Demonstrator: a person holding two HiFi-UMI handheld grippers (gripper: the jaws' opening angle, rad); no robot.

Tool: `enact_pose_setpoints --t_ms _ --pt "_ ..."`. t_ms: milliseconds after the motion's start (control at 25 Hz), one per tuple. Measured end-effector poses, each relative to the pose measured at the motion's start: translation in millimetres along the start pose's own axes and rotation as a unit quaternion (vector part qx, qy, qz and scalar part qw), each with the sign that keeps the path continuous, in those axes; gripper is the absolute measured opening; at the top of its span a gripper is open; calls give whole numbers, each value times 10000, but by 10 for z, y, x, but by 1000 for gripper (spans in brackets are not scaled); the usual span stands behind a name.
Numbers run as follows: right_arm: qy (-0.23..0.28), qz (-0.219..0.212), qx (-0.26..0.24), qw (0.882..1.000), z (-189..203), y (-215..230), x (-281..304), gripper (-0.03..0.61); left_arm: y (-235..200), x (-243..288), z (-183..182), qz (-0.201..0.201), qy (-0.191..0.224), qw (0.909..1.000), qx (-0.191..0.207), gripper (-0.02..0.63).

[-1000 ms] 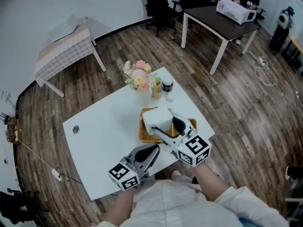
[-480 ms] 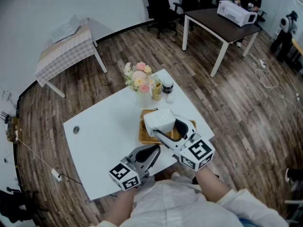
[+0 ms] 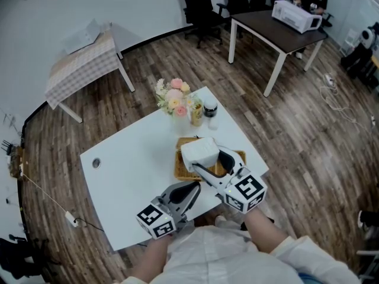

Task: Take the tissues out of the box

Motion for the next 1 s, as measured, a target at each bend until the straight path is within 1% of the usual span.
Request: enact_pose_setpoints --t_ms 1000 --pt "-16 51 -108 9999 7 47 89 310 -67 12 -14 28 -15 10000 -22 2"
Point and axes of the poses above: the fingertips, and each gripper's own axes: x forward along the fingers, y to its right, z out of its underside, the point moved 7 cm from there along -x, backward along the fingers, and after that the axes turned 1 degree about z, right-handed, at the moved point
